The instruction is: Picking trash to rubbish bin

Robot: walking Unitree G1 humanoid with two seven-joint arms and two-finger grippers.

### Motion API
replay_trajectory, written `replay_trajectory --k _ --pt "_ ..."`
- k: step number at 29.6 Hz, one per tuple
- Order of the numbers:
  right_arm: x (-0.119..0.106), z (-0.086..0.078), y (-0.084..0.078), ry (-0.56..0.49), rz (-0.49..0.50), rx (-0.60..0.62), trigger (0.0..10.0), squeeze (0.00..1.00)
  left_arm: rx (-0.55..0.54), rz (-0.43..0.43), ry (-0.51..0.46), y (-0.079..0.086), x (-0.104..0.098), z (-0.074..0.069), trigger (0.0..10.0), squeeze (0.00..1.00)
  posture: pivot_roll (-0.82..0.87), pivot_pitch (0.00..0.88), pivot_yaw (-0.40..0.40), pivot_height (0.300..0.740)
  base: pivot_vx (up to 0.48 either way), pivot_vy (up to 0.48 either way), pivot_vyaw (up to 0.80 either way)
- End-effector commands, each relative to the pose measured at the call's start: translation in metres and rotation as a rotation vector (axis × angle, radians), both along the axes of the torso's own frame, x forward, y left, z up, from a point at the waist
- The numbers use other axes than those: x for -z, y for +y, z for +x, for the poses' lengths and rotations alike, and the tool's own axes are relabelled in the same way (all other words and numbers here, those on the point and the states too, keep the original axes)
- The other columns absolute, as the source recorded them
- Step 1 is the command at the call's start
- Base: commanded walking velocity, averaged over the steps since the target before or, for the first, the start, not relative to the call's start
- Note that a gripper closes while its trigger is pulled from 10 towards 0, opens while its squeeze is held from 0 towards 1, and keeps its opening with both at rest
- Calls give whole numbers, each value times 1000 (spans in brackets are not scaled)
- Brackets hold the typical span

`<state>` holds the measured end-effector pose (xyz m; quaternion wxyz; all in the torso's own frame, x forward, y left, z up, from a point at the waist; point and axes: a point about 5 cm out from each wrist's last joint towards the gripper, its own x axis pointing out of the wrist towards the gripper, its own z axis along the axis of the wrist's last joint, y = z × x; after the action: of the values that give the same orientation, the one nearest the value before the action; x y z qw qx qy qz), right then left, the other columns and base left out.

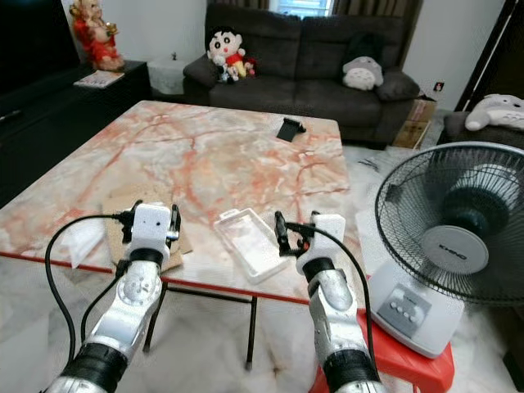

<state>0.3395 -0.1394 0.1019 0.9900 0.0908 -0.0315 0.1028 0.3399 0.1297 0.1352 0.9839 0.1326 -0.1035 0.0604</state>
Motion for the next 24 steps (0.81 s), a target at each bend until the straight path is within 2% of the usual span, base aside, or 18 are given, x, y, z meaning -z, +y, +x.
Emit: replay_trajectory --k 1,17,20,24 --pt "-2 1 -1 -4 0 4 10000 0 3 7 -5 -1 -4 3 10000 0 -85 29 -69 740 300 0 0" --pt "-3 0 1 -19 -28 -14 10000 0 1 7 -19 -2 -6 3 10000 0 -86 31 -69 740 300 0 0" --pt "-3 0 1 -20 -25 -14 10000 0 1 7 -23 -2 -7 3 10000 0 -87 31 -70 740 300 0 510" --pt "-3 1 0 -13 -5 -4 10000 0 1 7 -27 -2 -8 3 10000 0 -86 31 -71 740 299 0 0"
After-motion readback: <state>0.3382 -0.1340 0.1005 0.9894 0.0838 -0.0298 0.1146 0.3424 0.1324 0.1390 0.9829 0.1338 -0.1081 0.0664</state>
